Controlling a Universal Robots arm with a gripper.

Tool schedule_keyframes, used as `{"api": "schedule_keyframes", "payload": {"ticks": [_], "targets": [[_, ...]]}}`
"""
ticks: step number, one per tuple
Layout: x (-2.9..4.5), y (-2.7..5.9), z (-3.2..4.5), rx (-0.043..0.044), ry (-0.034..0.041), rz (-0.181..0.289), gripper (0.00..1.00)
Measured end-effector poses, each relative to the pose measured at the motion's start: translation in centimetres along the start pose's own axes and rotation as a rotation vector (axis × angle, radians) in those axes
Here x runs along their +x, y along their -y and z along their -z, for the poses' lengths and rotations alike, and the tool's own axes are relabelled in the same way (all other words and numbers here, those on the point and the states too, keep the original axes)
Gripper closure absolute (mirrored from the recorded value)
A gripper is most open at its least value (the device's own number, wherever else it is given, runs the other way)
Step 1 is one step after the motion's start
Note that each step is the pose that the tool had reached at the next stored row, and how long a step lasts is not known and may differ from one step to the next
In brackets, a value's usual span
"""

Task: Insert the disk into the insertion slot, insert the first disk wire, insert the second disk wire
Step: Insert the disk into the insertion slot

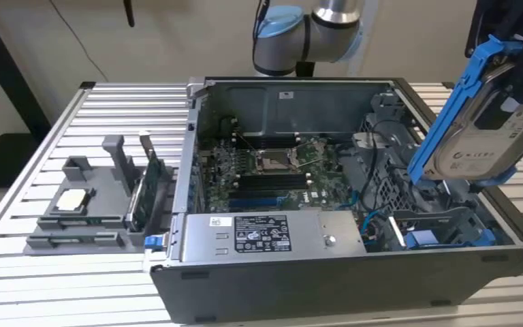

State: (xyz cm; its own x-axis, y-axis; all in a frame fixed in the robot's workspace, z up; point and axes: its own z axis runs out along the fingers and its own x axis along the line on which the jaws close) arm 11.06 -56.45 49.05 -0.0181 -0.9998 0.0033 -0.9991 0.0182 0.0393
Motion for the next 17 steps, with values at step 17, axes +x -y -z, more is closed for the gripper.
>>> {"api": "schedule_keyframes", "payload": {"ticks": [17], "targets": [[0.06, 0.04, -0.90, 0.0003, -0.0006, 0.000, 0.67]]}}
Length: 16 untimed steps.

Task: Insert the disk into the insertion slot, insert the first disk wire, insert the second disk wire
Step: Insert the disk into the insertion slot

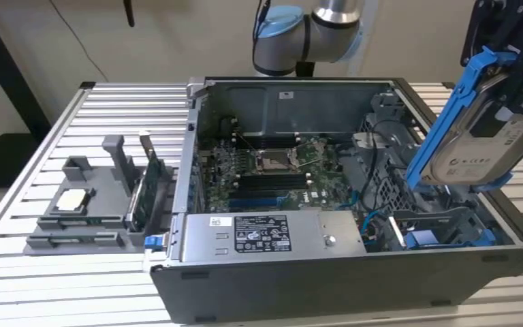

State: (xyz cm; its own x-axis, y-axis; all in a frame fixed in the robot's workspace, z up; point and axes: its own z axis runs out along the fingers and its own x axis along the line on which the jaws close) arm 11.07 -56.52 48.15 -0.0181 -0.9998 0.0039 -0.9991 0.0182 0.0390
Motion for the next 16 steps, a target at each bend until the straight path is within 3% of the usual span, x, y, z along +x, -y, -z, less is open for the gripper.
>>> {"api": "schedule_keyframes", "payload": {"ticks": [16], "targets": [[0.01, 0.02, -0.60, 0.0000, -0.0011, 0.000, 0.67]]}}
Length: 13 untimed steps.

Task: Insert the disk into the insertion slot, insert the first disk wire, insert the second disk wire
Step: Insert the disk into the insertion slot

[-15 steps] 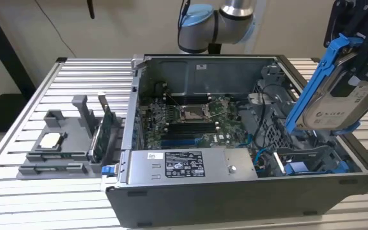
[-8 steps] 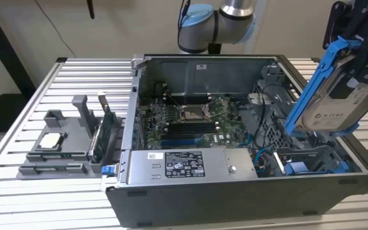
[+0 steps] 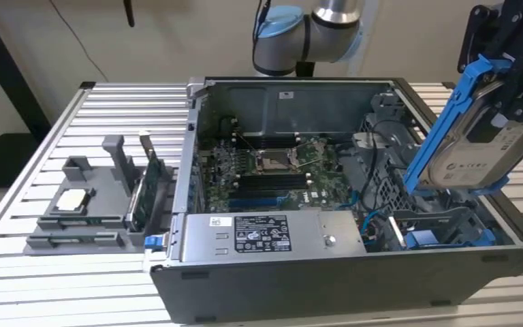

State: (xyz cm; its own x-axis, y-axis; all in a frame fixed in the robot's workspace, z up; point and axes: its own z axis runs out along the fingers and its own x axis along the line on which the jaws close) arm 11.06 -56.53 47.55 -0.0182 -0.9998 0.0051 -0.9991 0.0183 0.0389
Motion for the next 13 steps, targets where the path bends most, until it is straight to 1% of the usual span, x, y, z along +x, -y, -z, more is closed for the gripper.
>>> {"api": "schedule_keyframes", "payload": {"ticks": [13], "targets": [[0.00, 0.02, -0.39, 0.0000, -0.0022, 0.000, 0.67]]}}
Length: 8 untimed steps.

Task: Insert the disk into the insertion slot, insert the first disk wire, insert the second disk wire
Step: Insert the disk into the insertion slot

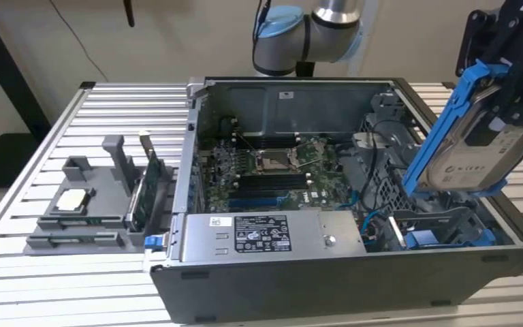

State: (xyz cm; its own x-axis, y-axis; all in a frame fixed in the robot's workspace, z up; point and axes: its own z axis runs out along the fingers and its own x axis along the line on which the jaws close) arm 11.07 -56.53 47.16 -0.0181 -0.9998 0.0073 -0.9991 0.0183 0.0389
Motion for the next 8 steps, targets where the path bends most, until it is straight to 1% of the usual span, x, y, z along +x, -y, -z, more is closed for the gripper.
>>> {"api": "schedule_keyframes", "payload": {"ticks": [8], "targets": [[0.00, 0.01, -0.29, 0.0000, -0.0006, 0.000, 0.67]]}}
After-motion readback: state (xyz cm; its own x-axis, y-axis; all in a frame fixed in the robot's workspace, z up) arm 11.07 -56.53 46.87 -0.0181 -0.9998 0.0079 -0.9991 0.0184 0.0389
